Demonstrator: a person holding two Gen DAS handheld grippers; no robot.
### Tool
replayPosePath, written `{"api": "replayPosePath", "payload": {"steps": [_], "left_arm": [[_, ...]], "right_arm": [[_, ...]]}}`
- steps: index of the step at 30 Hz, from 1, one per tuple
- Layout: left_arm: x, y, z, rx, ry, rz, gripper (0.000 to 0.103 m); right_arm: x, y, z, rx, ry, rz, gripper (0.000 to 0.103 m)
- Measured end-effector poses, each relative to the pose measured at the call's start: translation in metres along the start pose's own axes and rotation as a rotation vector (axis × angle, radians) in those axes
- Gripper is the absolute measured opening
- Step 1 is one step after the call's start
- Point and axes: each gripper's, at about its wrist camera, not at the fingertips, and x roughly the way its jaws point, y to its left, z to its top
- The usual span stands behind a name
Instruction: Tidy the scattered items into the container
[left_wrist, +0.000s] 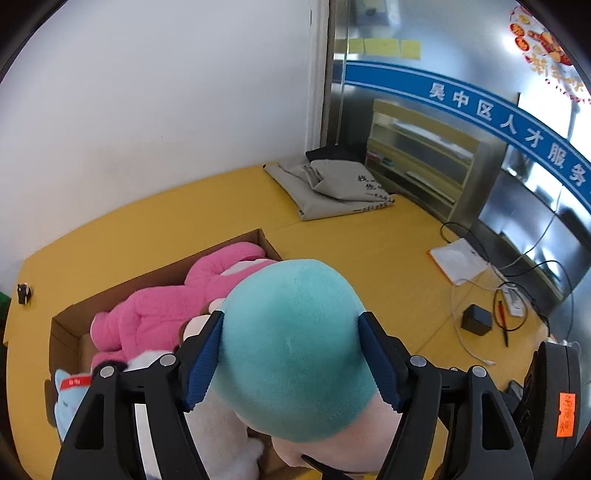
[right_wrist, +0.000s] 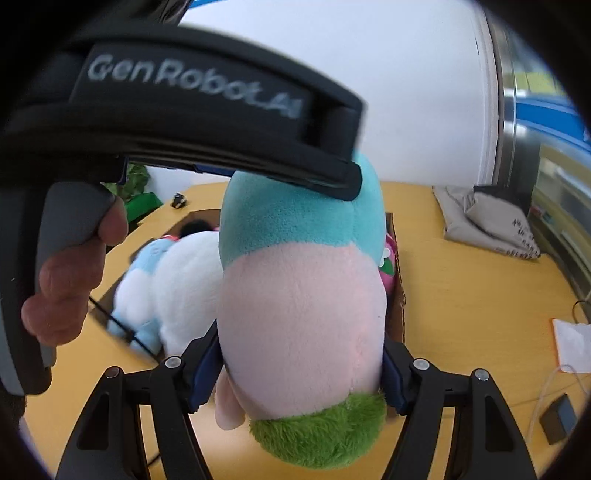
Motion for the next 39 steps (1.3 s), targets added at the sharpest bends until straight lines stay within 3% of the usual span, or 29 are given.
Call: {"api": "replayPosePath", "payload": {"steps": [4,7,12,14,15,18,23,26,29,32,33,34,35,39], "left_arm": [[0.077,0.014,-0.012,-0.019,0.163,-0.066,0.078],[0.092,0.019,-0.023,-0.037,0.157,-0.107,0.086],[0.104,0.023,-0.028,-0.066,0.182,-0.137,0.091],[0.11,0.023,-0.028,-0.077,0.193,-0.153,0.093],[0.114,0.023,-0.029,-0.081,0.199,-0.158,0.094],[0.127,0.016,-0.033,-0.055,0.216,-0.137,0.097],[0.155,0.003,-0.042,0.007,0.304,-0.068,0.103],[0.161,0.0,-0.043,-0.017,0.329,-0.063,0.103],[0.136,-0.001,-0.038,-0.055,0.31,-0.076,0.1],[0.076,0.007,-0.039,-0.092,0.197,-0.118,0.1],[0.054,0.012,-0.044,-0.11,0.16,-0.126,0.1],[0.031,0.017,-0.053,-0.121,0.129,-0.126,0.101],[0.01,0.021,-0.062,-0.126,0.104,-0.117,0.101],[-0.07,0.042,-0.13,-0.161,0.016,-0.061,0.103]], "right_arm": [[0.049,-0.021,-0.023,0.084,0.126,0.003,0.072],[0.054,-0.028,-0.036,0.129,0.144,0.049,0.075],[0.034,-0.032,-0.035,0.135,0.155,0.067,0.079],[0.014,-0.038,-0.032,0.125,0.103,0.06,0.069],[0.009,-0.04,-0.029,0.121,0.088,0.051,0.057],[0.017,-0.042,-0.026,0.115,0.092,0.066,0.038],[0.058,-0.059,-0.031,0.113,0.214,0.037,0.036],[0.054,-0.059,-0.035,0.109,0.187,-0.002,0.033],[0.041,-0.059,-0.035,0.152,0.177,-0.014,0.033],[0.013,-0.058,-0.04,0.185,0.125,-0.032,0.041],[-0.001,-0.059,-0.043,0.199,0.092,-0.054,0.054],[-0.011,-0.061,-0.046,0.228,0.069,-0.067,0.069],[-0.019,-0.063,-0.05,0.269,0.055,-0.07,0.074],[-0.039,-0.049,-0.07,0.335,0.054,-0.005,0.077]]}}
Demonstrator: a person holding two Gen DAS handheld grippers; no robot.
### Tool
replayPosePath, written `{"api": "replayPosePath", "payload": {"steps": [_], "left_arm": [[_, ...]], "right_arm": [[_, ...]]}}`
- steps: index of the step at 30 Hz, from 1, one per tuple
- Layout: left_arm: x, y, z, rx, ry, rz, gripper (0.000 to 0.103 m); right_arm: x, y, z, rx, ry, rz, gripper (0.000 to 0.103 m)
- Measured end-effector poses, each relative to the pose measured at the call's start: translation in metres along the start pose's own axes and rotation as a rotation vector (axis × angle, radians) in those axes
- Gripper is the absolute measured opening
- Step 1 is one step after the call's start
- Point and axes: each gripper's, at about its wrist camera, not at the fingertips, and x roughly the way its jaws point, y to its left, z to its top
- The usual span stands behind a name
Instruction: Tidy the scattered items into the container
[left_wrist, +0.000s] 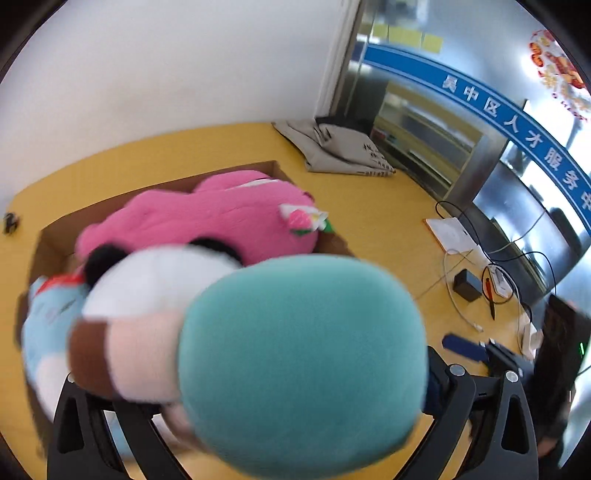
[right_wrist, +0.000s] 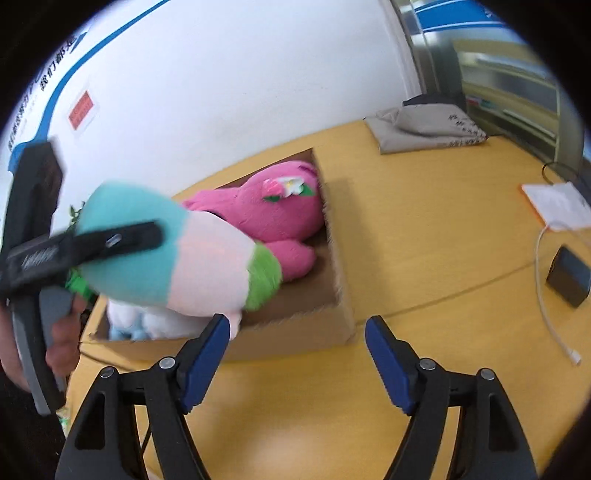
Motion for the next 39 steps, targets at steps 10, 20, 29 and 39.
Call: {"api": "replayPosePath", "payload": {"steps": [10,20,29,39], "left_arm": [[0.002,0.043,-0.046,-0.12,0.007,-0.025,0.103],[-0.021,0.042,-0.071,-0.033,-0.02,-0.058,0.102],[0.012,0.065,-0.114,-0.014,0.108,-0.191,0.094],[-0.009,-0.019,-0.066,0.158,0.003,-0.335,0.084]], "right_arm": [[-0.003,0.05,-0.023,-0.166,0.022,0.044,0.077],[0.006,0.034,-0.05,-0.089,0.111,0.197,0.08],[0.049,0.074,-0.057,-0.072,0.073,0.385,0.072],[-0.027,0.07,0.005,-0.176,-0.11,0.34,0.06]]}}
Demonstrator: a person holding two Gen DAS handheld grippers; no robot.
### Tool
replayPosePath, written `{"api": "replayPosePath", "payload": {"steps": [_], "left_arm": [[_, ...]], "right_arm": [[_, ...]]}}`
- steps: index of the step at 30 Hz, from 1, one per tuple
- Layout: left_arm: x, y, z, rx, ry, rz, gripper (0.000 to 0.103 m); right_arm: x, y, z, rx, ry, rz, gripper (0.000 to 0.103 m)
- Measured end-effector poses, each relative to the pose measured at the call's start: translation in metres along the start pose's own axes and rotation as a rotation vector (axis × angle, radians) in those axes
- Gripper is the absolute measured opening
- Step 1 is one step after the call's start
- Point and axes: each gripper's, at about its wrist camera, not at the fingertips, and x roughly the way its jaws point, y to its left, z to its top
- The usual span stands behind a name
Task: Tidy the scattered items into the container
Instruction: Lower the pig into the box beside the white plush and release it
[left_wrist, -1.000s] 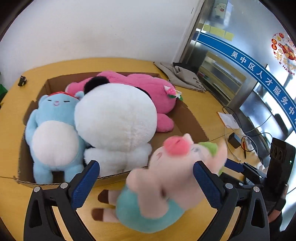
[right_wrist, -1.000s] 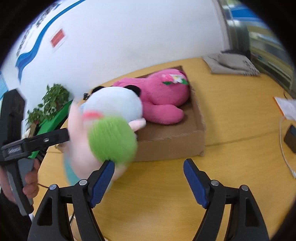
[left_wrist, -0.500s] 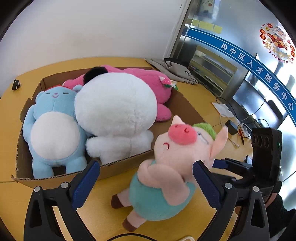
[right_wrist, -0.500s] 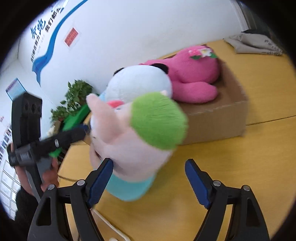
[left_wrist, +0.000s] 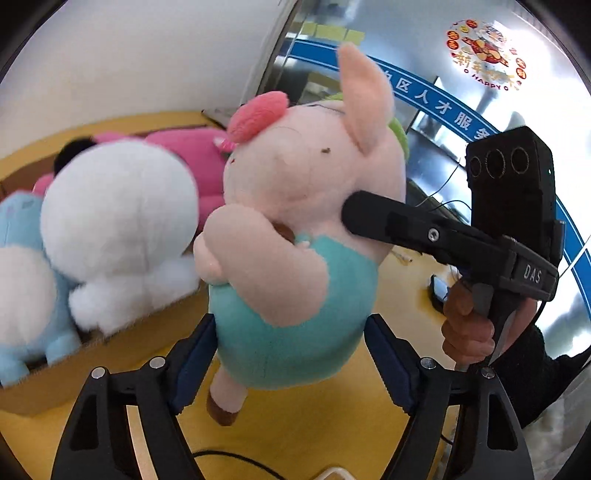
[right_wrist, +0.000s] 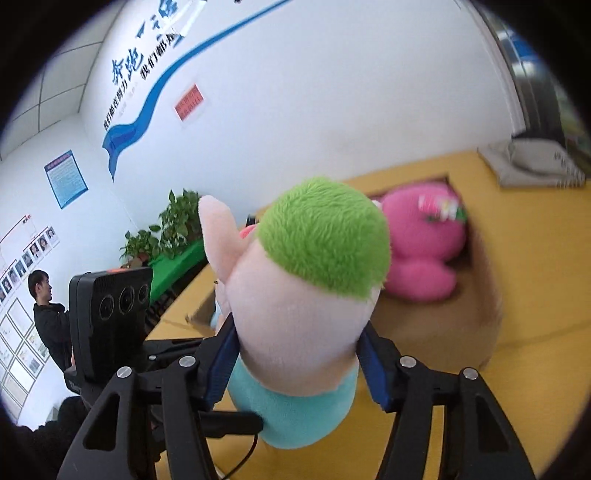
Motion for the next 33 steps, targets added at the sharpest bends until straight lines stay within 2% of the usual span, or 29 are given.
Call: {"api": "replayPosePath", "payload": {"steps": [4,7,9,12,13,14,16,18,20,22,26,28,29,30,31,33], "left_arm": [[0.028,-0.019,0.058,0.06,0.004,0.0,0.082],[0.06,-0.012,0.091,0.005,0.017,-0.013,0.079],[0.087,0.004,0.102,-0.06,0.055,-0.012,0.079],[0.119,0.029,0.094,-0.14,0.128,0.008,0.075],[0.119,0.033,0.088,-0.141,0.122,0.009,0.067],[0.116,0.036,0.084,-0.136,0.111,0.006,0.065],[0.101,0.039,0.079,-0.138,0.079,-0.006,0.065],[0.084,0.039,0.078,-0.137,0.037,0.016,0.067],[0.066,0.037,0.082,-0.138,-0.02,0.058,0.084],[0.053,0.039,0.085,-0.156,-0.067,0.08,0.094],[0.05,0.049,0.08,-0.169,-0.09,0.132,0.094],[0.049,0.051,0.079,-0.17,-0.093,0.142,0.094],[0.047,0.053,0.077,-0.172,-0.095,0.143,0.094],[0.046,0.057,0.077,-0.176,-0.099,0.142,0.094],[0.045,0.06,0.078,-0.18,-0.102,0.142,0.094],[0.041,0.067,0.076,-0.185,-0.108,0.137,0.094]], "right_arm": [[0.004,-0.023,0.076,-0.09,0.025,-0.045,0.06],[0.039,-0.053,0.118,-0.124,0.125,-0.107,0.06],[0.076,-0.08,0.126,-0.113,0.23,-0.148,0.06],[0.132,-0.121,0.109,-0.052,0.391,-0.198,0.06],[0.145,-0.13,0.098,-0.045,0.435,-0.194,0.061],[0.152,-0.134,0.088,-0.05,0.458,-0.185,0.063],[0.149,-0.133,0.08,-0.06,0.436,-0.174,0.064],[0.142,-0.131,0.078,-0.059,0.435,-0.173,0.065],[0.133,-0.123,0.081,-0.108,0.437,-0.184,0.069],[0.121,-0.111,0.089,-0.166,0.42,-0.198,0.074],[0.1,-0.101,0.121,-0.19,0.326,-0.155,0.074],[0.106,-0.102,0.132,-0.164,0.321,-0.143,0.073],[0.112,-0.104,0.136,-0.15,0.325,-0.144,0.071],[0.119,-0.106,0.138,-0.143,0.331,-0.151,0.065],[0.127,-0.109,0.137,-0.148,0.34,-0.174,0.048],[0.146,-0.116,0.132,-0.153,0.353,-0.207,0.024]]}}
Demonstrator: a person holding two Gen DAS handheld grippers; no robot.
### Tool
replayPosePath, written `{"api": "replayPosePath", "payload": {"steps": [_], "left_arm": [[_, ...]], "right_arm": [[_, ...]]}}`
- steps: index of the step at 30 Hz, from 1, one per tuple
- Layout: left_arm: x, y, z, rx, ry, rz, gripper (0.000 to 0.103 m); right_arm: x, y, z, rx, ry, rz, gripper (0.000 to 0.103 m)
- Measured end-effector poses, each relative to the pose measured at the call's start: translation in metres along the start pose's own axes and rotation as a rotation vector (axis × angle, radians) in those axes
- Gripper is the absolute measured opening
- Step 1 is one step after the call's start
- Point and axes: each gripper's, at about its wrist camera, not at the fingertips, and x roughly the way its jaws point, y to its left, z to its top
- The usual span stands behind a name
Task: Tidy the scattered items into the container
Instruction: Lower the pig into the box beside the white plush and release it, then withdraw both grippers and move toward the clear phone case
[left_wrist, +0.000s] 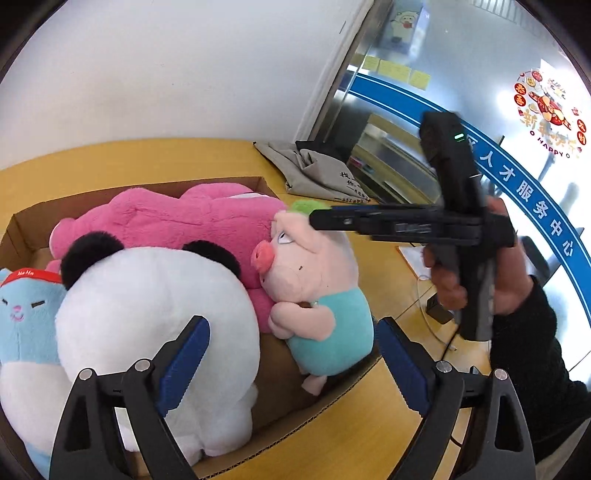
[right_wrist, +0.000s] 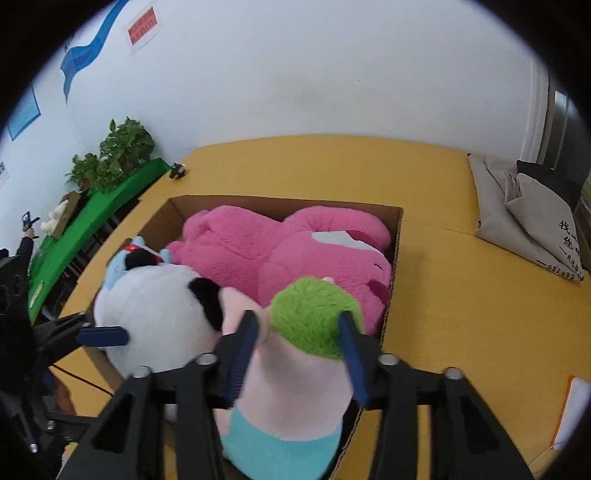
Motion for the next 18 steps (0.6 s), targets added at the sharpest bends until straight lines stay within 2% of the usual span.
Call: {"api": "replayPosePath", "payload": {"steps": [2,7,10,13,17,18], "left_arm": [[0.002,0.0,0.0,0.012,0.003,-0.02,0.094],[-0.004,0.003,-0.011,-0.008,-0.007,-0.042,0.094],[-0.015,0.007,-0.022,-0.041,-0.014,-0.055,0.094],[-0.019,0.008,-0.033,-0.055,-0.006,-0.043,0.094],[-0.035,0.003,-0.045,-0.047,-0.016,0.028,0.094],[-0.04,0.003,-0.049,-0.05,-0.025,0.039,0.095]], "right_arm": [[0.022,0.008,-0.007,-0.032,0.022,0.001,0.019],[0.055,0.057,-0.021,-0.188,0.056,-0.161,0.017],[0.055,0.055,-0.025,-0.171,0.054,-0.165,0.018],[0.055,0.044,-0.027,-0.074,0.042,-0.129,0.018],[0.028,0.065,-0.024,-0.082,-0.047,-0.231,0.032],[0.011,0.07,-0.025,-0.07,-0.08,-0.243,0.048]]}}
